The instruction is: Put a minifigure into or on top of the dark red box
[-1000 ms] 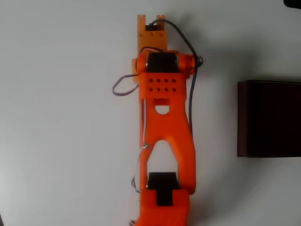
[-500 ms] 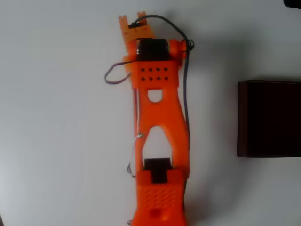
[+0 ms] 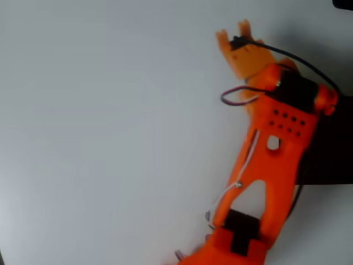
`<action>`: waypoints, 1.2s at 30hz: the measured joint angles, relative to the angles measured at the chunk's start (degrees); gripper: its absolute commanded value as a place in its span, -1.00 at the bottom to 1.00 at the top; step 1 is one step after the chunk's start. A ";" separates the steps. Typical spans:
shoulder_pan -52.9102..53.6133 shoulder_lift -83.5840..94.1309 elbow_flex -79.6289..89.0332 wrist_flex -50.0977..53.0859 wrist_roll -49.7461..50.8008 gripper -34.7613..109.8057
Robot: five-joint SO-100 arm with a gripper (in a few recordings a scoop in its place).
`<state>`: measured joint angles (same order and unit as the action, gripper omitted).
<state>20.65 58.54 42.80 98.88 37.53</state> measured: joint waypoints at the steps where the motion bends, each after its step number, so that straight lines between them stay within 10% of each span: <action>1: 2.11 1.41 1.23 0.00 -1.32 -0.51; 20: 22.85 2.64 4.13 0.00 -15.03 -0.34; 36: 16.96 26.10 33.13 -9.23 -16.52 -0.30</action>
<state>37.62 84.64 75.94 89.65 21.01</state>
